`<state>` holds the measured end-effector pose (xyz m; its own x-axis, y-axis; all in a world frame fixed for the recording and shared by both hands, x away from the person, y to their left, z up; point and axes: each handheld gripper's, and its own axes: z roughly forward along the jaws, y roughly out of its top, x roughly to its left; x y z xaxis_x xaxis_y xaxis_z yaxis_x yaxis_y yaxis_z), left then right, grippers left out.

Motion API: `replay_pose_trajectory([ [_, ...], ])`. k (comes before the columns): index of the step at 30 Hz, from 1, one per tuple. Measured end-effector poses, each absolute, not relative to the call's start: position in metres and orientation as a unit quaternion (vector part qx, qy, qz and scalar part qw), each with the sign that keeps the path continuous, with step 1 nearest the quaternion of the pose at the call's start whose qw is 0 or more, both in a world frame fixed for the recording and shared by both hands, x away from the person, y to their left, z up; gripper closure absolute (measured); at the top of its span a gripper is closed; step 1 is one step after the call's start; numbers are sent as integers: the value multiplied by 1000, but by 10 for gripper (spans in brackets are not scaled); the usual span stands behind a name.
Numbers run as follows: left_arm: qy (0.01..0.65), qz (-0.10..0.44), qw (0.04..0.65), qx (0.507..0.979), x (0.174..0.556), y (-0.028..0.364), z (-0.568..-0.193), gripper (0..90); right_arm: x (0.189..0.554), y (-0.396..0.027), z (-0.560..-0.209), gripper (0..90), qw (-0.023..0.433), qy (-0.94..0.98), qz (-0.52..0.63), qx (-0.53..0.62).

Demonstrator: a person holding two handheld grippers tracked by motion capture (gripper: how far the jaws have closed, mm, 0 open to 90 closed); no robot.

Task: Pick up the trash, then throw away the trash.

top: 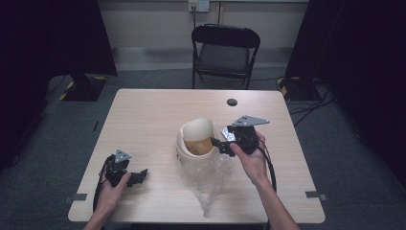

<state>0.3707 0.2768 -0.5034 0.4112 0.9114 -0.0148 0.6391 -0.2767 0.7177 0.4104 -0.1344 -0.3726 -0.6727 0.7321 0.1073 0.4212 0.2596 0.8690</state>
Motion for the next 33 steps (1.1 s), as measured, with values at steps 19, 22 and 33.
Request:
replay_pose_trajectory([
  [19,502,206,331,772,371,277,-503,0,445,-187,-406,180,202,771,420,433],
  [22,502,206,331,772,371,277,-503,0,460,-189,-418,172,208,773,409,438],
  [33,501,205,332,773,371,277,-503,0,493,-192,-448,166,196,782,383,451],
])
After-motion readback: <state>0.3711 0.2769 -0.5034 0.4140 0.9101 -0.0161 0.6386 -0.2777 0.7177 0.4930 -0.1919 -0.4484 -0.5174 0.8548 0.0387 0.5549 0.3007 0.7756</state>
